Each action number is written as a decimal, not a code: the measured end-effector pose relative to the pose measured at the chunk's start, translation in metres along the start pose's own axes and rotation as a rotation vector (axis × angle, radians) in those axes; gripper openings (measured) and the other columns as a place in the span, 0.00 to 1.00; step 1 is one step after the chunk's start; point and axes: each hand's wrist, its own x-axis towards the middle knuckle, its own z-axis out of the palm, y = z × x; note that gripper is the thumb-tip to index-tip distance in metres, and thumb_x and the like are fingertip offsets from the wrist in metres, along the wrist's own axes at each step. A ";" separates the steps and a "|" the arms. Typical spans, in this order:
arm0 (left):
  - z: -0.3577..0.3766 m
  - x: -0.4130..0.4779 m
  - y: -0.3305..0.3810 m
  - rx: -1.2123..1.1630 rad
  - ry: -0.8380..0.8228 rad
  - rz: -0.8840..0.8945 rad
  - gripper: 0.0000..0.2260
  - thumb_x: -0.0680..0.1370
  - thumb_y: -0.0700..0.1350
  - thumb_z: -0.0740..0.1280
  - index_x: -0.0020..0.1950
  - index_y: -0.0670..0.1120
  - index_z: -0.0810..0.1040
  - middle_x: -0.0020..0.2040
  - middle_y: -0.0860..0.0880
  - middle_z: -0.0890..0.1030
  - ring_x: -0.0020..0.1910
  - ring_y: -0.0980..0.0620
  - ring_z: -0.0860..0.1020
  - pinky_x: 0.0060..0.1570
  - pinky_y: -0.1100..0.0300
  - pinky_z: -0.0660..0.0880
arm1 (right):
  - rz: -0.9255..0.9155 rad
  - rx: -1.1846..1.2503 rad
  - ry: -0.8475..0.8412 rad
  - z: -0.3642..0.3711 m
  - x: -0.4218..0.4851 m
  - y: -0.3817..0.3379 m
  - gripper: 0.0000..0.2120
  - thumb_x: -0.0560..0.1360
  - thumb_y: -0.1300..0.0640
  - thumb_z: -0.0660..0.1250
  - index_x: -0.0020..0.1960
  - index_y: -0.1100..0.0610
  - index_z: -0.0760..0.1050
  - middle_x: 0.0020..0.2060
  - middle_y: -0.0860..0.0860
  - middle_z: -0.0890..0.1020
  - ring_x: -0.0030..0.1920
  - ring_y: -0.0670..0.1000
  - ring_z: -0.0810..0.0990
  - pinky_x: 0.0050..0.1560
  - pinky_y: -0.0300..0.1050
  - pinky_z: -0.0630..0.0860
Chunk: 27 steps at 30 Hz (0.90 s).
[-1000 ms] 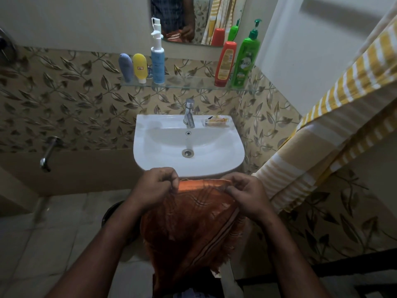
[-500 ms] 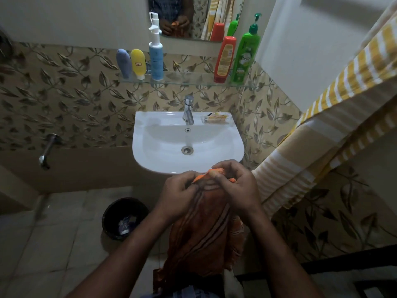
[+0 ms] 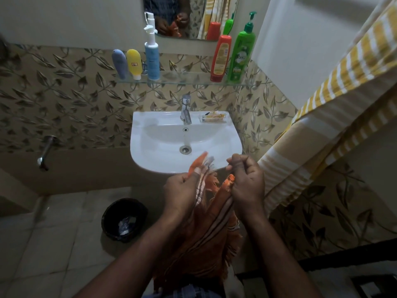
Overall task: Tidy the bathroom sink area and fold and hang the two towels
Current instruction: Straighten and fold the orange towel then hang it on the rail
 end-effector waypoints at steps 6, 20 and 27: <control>0.013 -0.011 0.006 -0.099 -0.154 0.126 0.17 0.81 0.58 0.70 0.45 0.45 0.86 0.37 0.42 0.86 0.37 0.49 0.83 0.40 0.51 0.78 | 0.099 0.103 -0.034 0.002 -0.001 -0.004 0.11 0.85 0.55 0.66 0.45 0.57 0.78 0.29 0.46 0.80 0.29 0.43 0.78 0.32 0.37 0.76; 0.013 -0.031 0.009 -0.138 -0.352 0.273 0.10 0.76 0.54 0.74 0.49 0.48 0.89 0.45 0.48 0.89 0.47 0.47 0.88 0.52 0.43 0.84 | 0.211 0.162 0.225 -0.003 0.003 0.005 0.14 0.85 0.54 0.66 0.43 0.59 0.78 0.26 0.45 0.75 0.28 0.45 0.74 0.35 0.45 0.73; 0.016 -0.034 0.004 -0.139 -0.359 0.277 0.06 0.74 0.51 0.77 0.49 0.51 0.88 0.46 0.48 0.89 0.46 0.46 0.88 0.51 0.38 0.84 | 0.197 0.144 0.192 -0.008 0.005 0.012 0.14 0.84 0.50 0.68 0.42 0.54 0.81 0.27 0.45 0.76 0.31 0.48 0.76 0.40 0.50 0.75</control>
